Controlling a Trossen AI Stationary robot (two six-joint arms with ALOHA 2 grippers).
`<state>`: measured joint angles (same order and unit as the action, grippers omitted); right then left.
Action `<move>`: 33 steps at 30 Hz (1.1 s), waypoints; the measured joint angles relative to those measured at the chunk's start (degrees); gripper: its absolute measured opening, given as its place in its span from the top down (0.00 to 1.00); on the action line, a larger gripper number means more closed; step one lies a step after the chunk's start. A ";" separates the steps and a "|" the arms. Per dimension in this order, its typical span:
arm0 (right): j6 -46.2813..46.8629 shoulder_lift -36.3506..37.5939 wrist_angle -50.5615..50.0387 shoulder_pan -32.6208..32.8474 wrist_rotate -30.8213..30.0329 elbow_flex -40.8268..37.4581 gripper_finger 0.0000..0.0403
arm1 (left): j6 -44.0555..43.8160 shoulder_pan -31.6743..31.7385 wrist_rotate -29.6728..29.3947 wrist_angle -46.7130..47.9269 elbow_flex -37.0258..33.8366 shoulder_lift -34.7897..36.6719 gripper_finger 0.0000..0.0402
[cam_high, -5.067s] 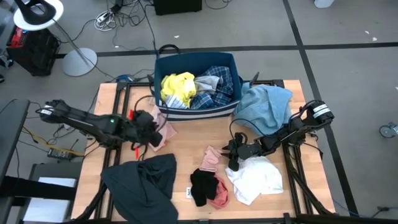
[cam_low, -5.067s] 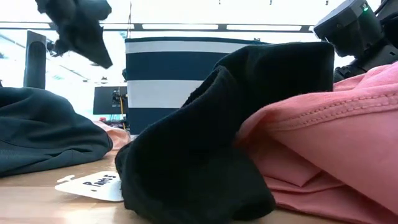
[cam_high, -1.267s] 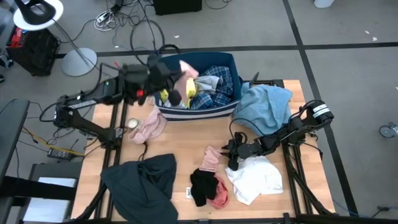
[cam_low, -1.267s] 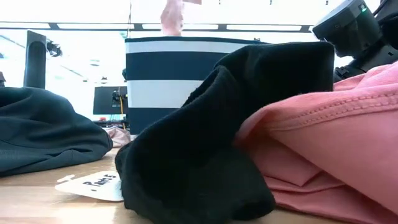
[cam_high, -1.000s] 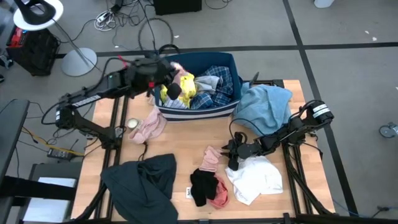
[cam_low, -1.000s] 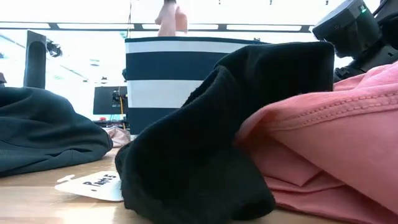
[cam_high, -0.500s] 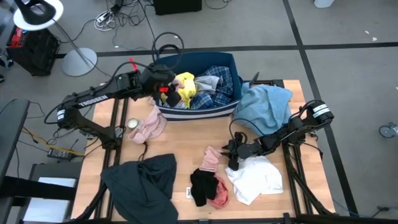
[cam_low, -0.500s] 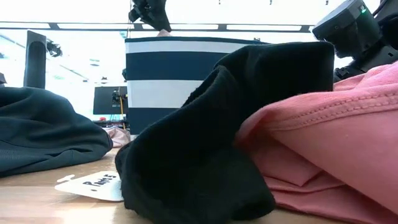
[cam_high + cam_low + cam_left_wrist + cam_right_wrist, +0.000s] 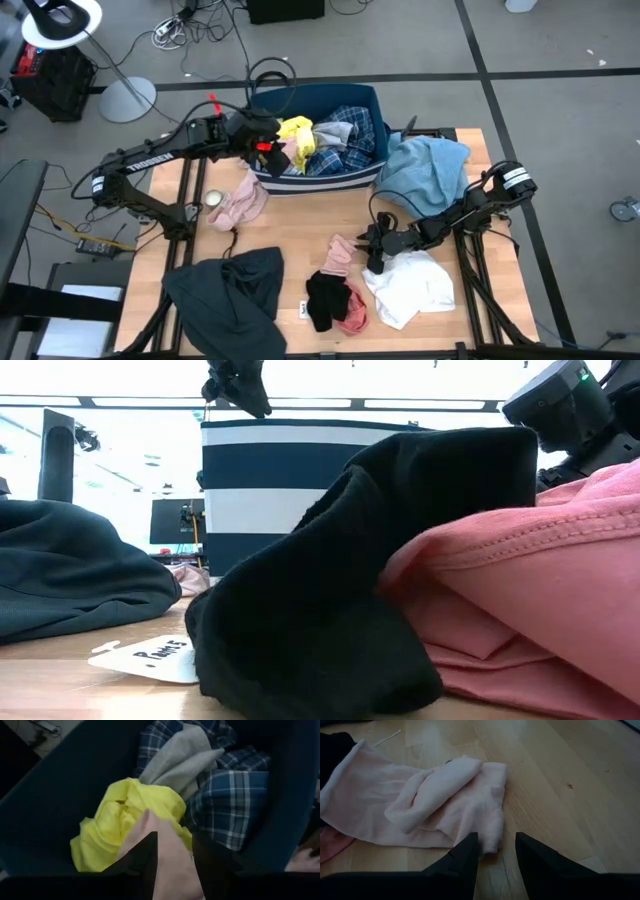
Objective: Sort clothes
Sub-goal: Put the pink underwear into the blue laundry organizer
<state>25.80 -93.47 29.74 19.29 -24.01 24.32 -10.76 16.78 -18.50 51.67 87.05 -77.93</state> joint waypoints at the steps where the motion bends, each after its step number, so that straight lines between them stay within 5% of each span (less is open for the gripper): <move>1: -0.02 0.00 0.00 0.00 0.00 0.00 0.67 | 0.15 0.00 -0.04 0.32 0.00 0.00 0.68; 7: 0.00 0.00 -0.01 0.00 0.00 0.00 0.67 | 0.55 -0.45 -4.67 6.95 0.02 0.00 0.68; 16: -0.02 -0.10 -0.94 0.02 0.15 0.00 0.67 | -2.28 -11.12 -14.81 6.49 -2.58 8.44 0.68; 26: -0.02 -0.17 -1.48 0.00 0.24 0.00 0.67 | -22.04 -20.09 -18.13 -0.69 -31.11 31.11 0.68; 33: -0.01 -0.17 -1.40 0.00 0.24 0.00 0.67 | -31.68 -21.44 -18.14 -6.34 -48.56 36.74 0.68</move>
<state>25.79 -93.65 28.34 19.29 -23.77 24.32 -42.44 -4.67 -36.64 45.34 38.48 -41.20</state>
